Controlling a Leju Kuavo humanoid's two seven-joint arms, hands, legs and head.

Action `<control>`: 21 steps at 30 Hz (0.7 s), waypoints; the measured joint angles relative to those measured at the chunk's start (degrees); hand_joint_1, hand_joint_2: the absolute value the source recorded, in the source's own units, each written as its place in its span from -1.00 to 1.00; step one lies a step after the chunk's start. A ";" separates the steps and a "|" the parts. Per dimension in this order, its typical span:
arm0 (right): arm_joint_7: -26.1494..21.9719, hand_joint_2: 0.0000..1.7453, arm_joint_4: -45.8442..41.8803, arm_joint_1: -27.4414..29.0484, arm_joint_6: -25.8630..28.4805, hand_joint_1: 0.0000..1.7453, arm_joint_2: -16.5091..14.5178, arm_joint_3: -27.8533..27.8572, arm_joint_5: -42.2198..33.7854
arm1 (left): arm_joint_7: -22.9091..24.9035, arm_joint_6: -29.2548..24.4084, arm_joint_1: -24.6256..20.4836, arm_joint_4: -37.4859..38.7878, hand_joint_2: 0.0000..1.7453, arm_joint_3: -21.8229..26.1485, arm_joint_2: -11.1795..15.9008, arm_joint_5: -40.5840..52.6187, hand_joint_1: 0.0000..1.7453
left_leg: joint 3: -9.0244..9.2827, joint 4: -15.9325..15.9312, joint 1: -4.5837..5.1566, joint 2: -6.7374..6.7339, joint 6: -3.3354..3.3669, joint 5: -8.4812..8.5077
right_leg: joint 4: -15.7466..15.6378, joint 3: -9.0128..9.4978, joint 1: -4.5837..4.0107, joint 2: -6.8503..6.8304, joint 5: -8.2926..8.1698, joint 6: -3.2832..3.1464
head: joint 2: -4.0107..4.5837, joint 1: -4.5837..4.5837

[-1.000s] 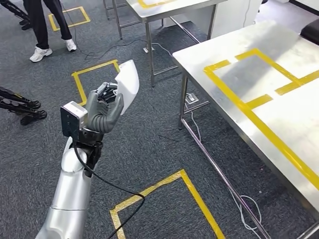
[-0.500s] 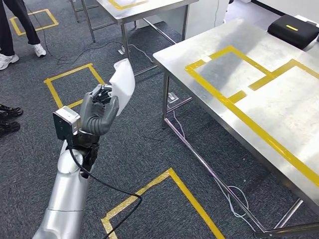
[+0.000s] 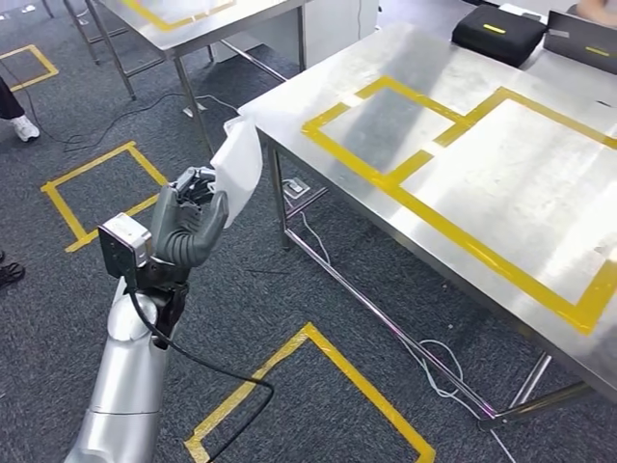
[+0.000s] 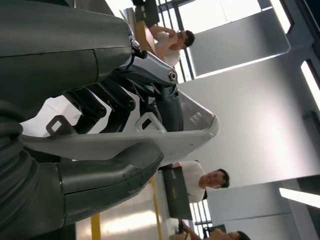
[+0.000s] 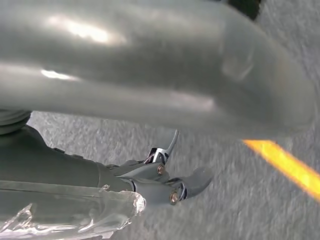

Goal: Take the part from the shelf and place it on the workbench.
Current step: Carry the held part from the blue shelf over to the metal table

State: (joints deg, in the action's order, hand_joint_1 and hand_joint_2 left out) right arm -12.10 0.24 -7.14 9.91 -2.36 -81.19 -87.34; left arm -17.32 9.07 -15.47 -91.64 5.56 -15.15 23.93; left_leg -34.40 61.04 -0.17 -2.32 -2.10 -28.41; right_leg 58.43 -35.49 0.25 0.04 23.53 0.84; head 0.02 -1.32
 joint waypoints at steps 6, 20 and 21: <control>-0.11 -1.00 0.00 0.01 -0.15 -1.00 0.08 -0.01 -0.01 | -0.02 0.00 0.75 -0.05 1.00 0.05 0.51 0.01 1.00 | -5.31 9.01 -0.17 2.32 -0.41 -1.40 | 0.03 -0.07 0.36 3.77 -0.12 -0.13 | 0.00 -0.15; -0.11 -1.00 0.01 0.07 0.09 -1.00 0.24 -0.01 -0.02 | -0.21 0.75 0.76 -0.07 1.00 0.06 0.49 -0.38 1.00 | 0.51 -3.18 -0.76 1.04 2.26 2.88 | 16.03 -8.99 0.38 0.34 6.07 2.89 | 0.00 0.26; -0.11 -1.00 0.02 0.12 0.12 -1.00 0.25 -0.01 -0.02 | -0.21 0.75 0.76 -0.07 1.00 0.05 0.49 -0.44 1.00 | 0.64 -3.18 -0.75 0.48 2.18 2.78 | 13.69 -7.64 0.37 0.07 4.56 2.82 | 0.00 0.26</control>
State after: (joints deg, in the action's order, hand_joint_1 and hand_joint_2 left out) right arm -12.21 0.26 -7.01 10.03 -2.11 -81.20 -87.36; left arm -17.53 9.82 -14.71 -91.71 5.62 -14.67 23.49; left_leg -33.76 57.86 -0.91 -1.84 0.07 -25.63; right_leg 72.11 -43.12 0.62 0.11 28.09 3.66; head 0.02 -1.05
